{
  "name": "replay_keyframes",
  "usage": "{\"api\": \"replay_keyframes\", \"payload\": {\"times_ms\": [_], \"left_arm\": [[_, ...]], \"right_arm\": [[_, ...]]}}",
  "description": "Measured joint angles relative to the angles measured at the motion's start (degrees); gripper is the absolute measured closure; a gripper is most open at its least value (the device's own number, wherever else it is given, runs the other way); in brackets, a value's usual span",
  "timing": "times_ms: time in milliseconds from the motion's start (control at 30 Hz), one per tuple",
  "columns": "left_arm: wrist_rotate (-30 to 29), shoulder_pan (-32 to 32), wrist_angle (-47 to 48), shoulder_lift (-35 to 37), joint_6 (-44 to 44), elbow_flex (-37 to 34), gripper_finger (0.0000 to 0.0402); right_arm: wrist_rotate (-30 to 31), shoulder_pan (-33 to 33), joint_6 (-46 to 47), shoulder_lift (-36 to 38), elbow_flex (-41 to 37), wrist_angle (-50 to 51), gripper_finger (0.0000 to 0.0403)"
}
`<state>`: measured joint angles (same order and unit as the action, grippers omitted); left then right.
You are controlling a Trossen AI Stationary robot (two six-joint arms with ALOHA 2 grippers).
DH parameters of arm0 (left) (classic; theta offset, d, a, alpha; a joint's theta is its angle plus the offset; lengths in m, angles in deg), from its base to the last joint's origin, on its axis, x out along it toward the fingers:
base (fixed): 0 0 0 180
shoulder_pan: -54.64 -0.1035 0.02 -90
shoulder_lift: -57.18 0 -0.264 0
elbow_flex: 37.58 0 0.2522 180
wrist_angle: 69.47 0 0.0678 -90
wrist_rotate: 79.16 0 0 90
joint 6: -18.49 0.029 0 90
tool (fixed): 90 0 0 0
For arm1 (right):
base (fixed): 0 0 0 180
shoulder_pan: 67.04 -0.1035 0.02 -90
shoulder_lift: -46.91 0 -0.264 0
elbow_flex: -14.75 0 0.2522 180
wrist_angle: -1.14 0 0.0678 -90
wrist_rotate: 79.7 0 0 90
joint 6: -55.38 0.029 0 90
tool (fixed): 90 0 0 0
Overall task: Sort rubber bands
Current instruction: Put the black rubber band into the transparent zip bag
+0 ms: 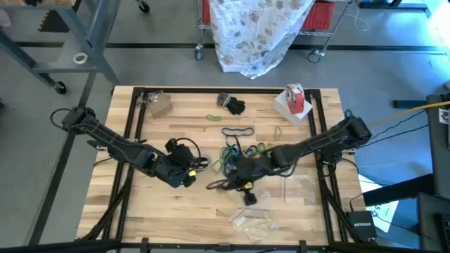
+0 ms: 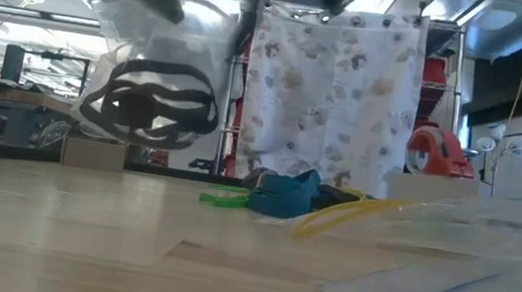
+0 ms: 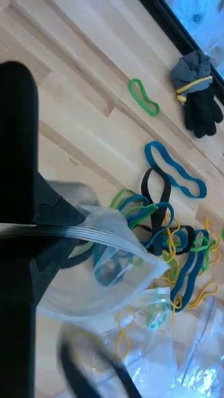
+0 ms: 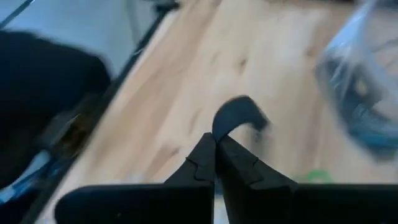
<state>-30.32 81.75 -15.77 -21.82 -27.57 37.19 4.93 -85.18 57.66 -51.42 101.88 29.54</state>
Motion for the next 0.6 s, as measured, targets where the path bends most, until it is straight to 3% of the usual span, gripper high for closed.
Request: {"api": "replay_keyframes", "payload": {"times_ms": [233, 600], "left_arm": [[-0.6, 0.0, 4.7, 2.4, -0.7, 0.0, 0.0401], [-1.5, 0.0, 11.8, 3.7, -6.3, 0.0, 0.0401]], "right_arm": [[0.8, 3.1, -1.3, -11.0, 0.0, -10.0, 0.0359], [0.3, 3.9, -7.3, -6.8, 0.0, 5.9, 0.0246]]}}
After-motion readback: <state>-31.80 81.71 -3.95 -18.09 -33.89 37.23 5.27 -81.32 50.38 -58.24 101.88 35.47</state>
